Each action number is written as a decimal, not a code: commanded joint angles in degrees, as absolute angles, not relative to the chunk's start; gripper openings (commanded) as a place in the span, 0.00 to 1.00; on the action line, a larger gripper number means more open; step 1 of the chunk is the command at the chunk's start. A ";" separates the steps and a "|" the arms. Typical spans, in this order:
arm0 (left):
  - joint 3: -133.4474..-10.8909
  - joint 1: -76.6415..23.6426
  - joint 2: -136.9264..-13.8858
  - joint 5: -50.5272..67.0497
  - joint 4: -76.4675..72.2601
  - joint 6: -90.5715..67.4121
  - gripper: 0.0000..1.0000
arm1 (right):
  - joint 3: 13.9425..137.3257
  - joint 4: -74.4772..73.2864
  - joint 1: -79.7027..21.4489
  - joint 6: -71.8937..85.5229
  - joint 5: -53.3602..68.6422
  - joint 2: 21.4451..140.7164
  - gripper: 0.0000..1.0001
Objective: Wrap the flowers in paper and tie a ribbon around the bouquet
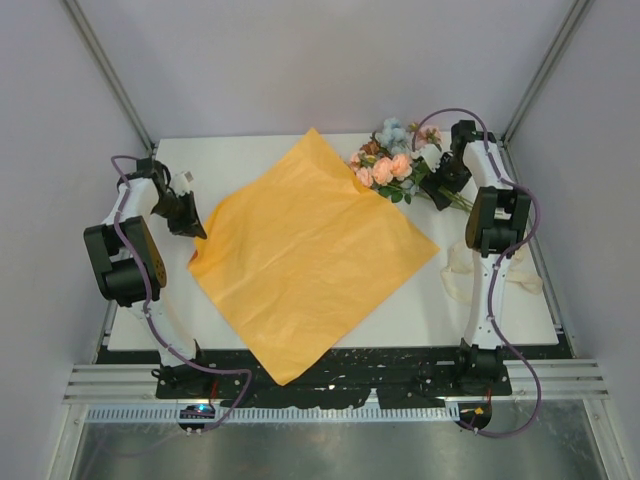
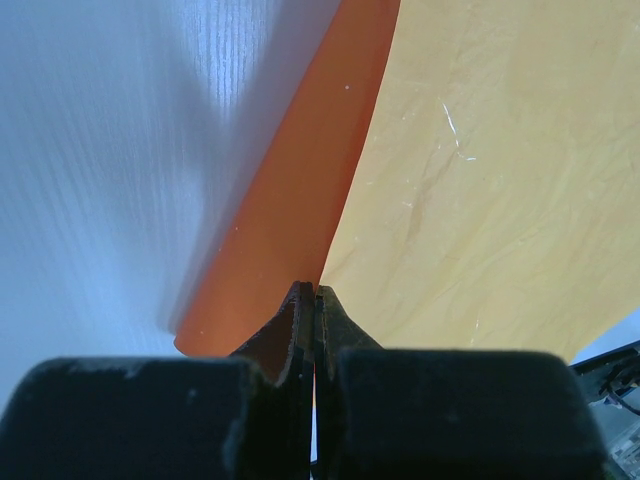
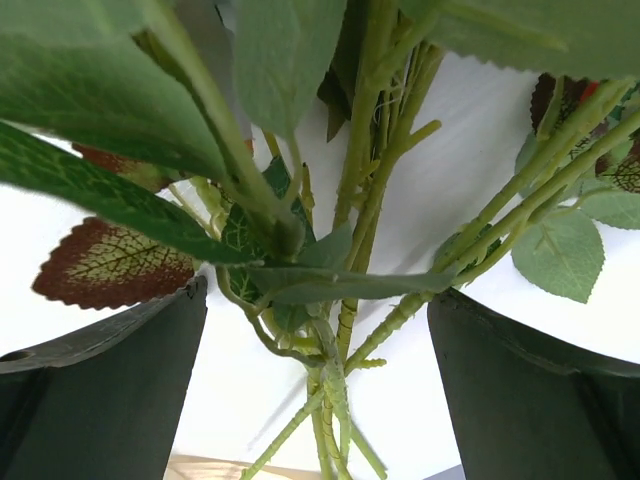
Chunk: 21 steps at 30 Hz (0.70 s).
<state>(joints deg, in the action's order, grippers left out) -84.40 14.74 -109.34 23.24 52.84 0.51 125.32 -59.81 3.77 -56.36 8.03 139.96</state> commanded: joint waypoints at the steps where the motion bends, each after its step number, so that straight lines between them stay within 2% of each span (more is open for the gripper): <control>1: -86.13 14.94 -108.99 22.94 53.61 1.23 0.00 | 129.99 -64.07 3.87 -58.62 9.58 143.60 0.97; 3: -86.04 14.94 -109.07 22.94 53.61 1.23 0.00 | 131.48 -63.90 3.96 -57.57 7.83 145.53 1.00; 5: -86.22 14.94 -108.98 22.94 53.70 1.23 0.00 | 135.60 -65.65 4.30 -56.17 7.30 148.43 0.87; 8: -86.48 14.94 -109.07 23.38 53.70 1.14 0.00 | 142.19 -68.28 4.92 -53.27 4.75 152.13 0.75; 12: -86.75 14.77 -109.25 25.13 54.23 0.88 0.00 | 140.81 -67.59 6.24 -52.99 3.26 152.49 0.53; 14: -86.49 14.50 -109.16 26.27 54.14 0.53 0.00 | 139.66 -67.59 6.94 -53.00 3.51 151.97 0.41; 15: -86.22 14.33 -109.07 26.71 53.88 0.35 0.00 | 139.48 -67.59 7.47 -52.30 4.39 151.44 0.29; 16: -85.87 14.15 -108.99 27.15 53.70 0.35 0.00 | 139.48 -67.59 7.73 -51.95 4.74 151.26 0.23; 17: -85.35 13.98 -108.98 27.77 53.53 -1.21 0.00 | 139.40 -67.67 8.08 -51.16 5.62 150.56 0.06; 21: -82.71 13.19 -108.46 30.14 51.86 -3.34 0.00 | 138.00 -64.62 9.49 -46.07 9.30 146.26 0.05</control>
